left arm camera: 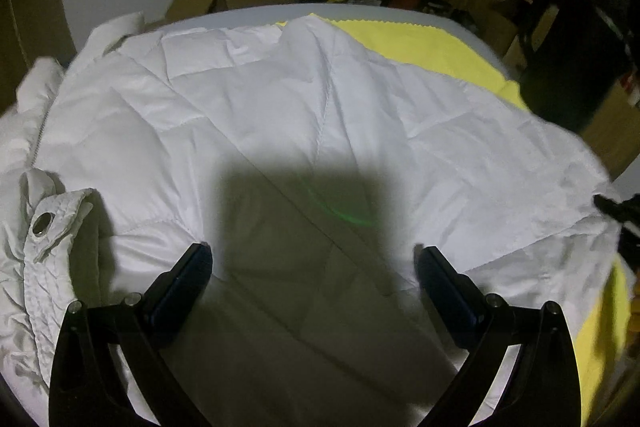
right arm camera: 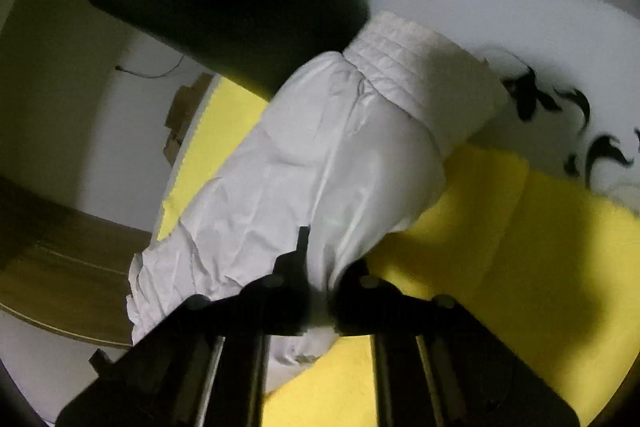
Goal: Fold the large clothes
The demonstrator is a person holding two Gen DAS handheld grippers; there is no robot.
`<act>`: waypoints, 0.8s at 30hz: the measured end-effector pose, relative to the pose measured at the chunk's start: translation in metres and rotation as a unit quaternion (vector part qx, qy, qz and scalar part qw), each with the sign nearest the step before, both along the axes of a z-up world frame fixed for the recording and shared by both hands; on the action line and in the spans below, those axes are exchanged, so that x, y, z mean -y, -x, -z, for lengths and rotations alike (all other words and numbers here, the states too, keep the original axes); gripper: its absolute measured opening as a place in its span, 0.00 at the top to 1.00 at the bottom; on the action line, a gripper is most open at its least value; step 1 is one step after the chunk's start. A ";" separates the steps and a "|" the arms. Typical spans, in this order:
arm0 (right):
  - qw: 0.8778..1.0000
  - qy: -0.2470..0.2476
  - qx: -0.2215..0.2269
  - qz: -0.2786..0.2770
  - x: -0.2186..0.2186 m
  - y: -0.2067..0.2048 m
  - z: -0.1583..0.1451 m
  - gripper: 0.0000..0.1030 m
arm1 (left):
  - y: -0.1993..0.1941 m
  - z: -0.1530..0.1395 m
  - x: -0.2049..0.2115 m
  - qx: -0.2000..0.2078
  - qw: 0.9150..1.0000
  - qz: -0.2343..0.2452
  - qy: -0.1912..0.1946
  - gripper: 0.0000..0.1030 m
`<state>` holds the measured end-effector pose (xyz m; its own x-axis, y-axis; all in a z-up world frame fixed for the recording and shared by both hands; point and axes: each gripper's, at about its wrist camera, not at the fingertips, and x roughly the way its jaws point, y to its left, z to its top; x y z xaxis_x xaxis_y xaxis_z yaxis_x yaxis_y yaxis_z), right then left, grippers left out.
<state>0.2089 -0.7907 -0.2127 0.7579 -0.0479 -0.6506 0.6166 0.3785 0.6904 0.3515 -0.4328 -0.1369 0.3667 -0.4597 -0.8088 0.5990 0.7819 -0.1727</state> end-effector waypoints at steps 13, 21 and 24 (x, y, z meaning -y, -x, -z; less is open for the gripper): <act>0.970 0.208 0.104 -0.063 -0.102 -0.037 -0.162 0.94 | 0.062 -0.169 -0.210 0.065 0.971 -0.054 0.225 0.00; 0.921 0.303 0.117 -0.216 -0.286 -0.120 -0.242 0.95 | 0.126 -0.146 -0.399 0.048 0.945 -0.180 0.267 0.00; 0.907 0.299 0.100 -0.281 -0.360 -0.155 -0.230 0.96 | 0.157 -0.124 -0.467 0.046 0.927 -0.244 0.282 0.00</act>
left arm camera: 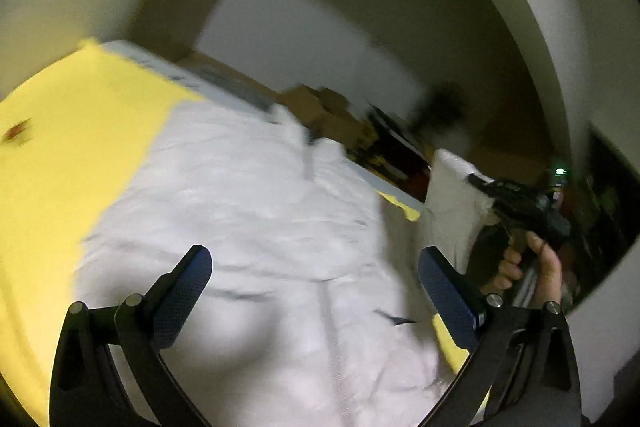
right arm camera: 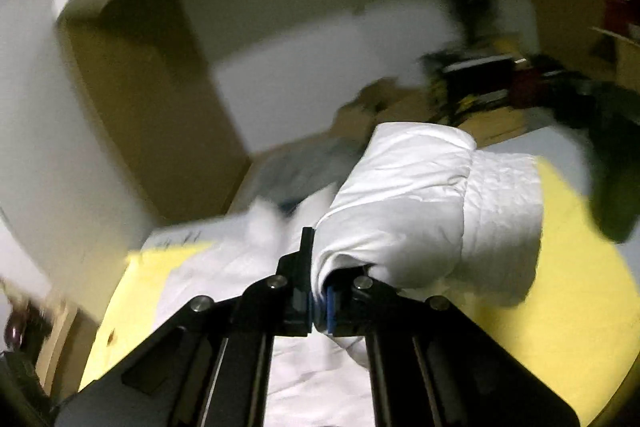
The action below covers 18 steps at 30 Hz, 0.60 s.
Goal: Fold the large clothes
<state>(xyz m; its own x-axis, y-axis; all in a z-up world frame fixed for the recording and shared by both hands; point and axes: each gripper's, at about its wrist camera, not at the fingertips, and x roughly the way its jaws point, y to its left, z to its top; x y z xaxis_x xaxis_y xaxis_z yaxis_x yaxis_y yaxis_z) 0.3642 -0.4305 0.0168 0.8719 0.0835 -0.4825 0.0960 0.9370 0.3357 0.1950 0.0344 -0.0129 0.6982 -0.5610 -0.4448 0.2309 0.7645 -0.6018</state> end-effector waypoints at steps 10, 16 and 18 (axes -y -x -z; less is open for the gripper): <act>0.977 0.008 -0.169 -0.125 -0.145 -0.077 0.152 0.50 | 0.056 0.058 -0.107 -0.060 0.994 -0.064 0.068 0.00; 0.987 -0.102 -0.047 -0.114 -0.094 -0.032 0.091 0.34 | 0.067 0.069 -0.117 -0.047 0.995 -0.050 0.070 0.00; 0.986 -0.136 -0.009 -0.101 -0.068 -0.023 0.078 0.31 | 0.065 0.071 -0.110 -0.039 0.996 -0.041 0.072 0.00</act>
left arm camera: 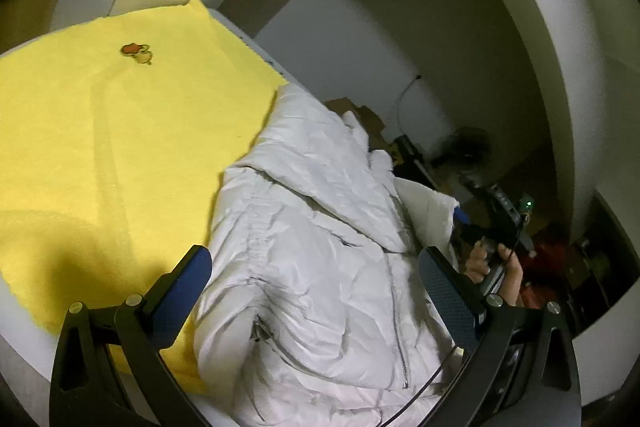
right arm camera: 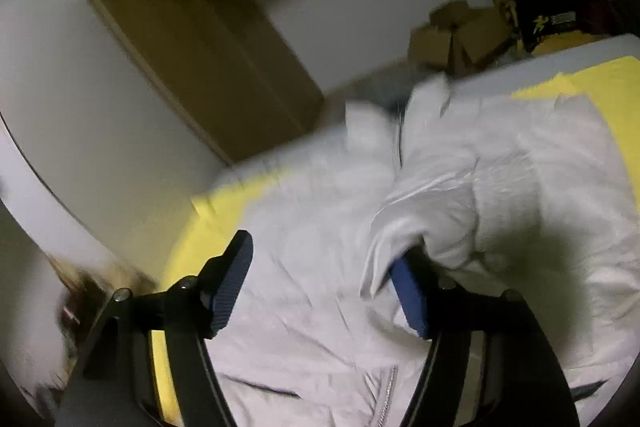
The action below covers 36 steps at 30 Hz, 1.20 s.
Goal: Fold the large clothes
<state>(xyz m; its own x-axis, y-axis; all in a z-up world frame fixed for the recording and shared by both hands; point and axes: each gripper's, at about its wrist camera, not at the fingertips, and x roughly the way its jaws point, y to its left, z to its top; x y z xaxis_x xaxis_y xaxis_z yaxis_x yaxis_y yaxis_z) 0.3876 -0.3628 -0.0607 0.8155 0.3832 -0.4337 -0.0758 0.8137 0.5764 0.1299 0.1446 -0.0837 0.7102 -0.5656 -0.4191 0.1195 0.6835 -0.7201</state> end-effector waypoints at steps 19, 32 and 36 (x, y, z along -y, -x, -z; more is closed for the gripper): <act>0.998 0.003 0.007 0.064 0.085 0.118 -0.011 0.22 | -0.054 -0.085 0.187 0.104 0.937 0.109 -0.316 0.00; 0.986 0.035 0.018 0.163 0.173 0.275 0.030 0.21 | -0.167 -0.028 0.485 0.193 0.666 0.206 -0.690 0.00; 0.984 0.021 0.022 0.177 0.195 0.292 0.038 0.21 | -0.176 -0.005 0.515 0.215 0.608 0.205 -0.737 0.00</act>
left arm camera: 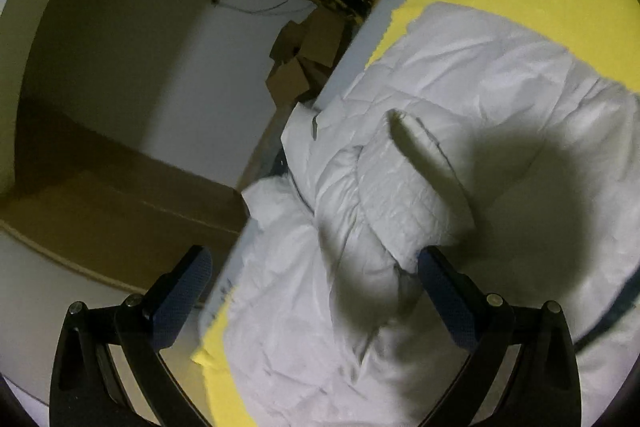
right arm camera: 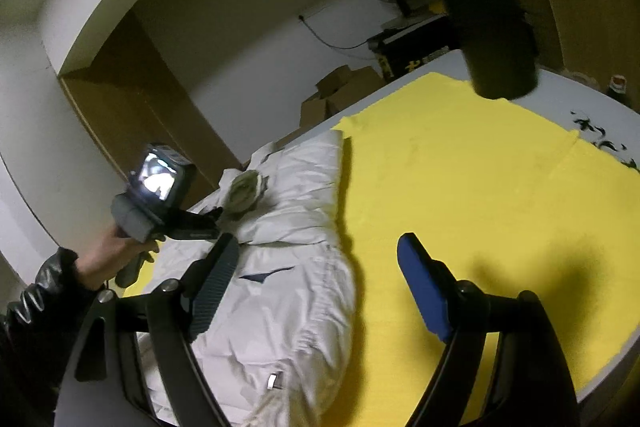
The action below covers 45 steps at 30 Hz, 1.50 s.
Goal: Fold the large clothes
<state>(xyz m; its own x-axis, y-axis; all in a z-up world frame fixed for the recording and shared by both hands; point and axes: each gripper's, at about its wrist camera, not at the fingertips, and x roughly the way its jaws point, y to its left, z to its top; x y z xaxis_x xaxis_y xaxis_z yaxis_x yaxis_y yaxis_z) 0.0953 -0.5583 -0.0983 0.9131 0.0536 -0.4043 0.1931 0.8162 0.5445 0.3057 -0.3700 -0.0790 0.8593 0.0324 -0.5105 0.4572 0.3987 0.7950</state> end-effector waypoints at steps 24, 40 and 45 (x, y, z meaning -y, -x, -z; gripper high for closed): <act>0.999 -0.027 0.001 -0.019 0.011 -0.002 0.022 0.21 | -0.002 0.002 -0.002 -0.140 0.985 0.100 0.013 0.04; 0.999 -0.044 -0.004 -0.021 0.012 -0.004 0.021 0.21 | -0.032 0.022 0.000 -0.163 0.984 0.072 0.022 0.79; 0.999 -0.047 -0.006 -0.019 0.010 -0.001 0.021 0.21 | -0.038 -0.009 -0.033 -0.184 0.971 0.042 0.145 0.84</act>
<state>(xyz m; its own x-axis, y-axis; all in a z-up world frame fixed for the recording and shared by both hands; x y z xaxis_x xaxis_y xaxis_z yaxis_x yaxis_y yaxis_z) 0.0967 -0.5683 -0.1197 0.9049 0.1260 -0.4065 0.1699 0.7688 0.6165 0.3439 -0.3367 -0.0704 0.6108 -0.2214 -0.7602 0.7295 0.5306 0.4315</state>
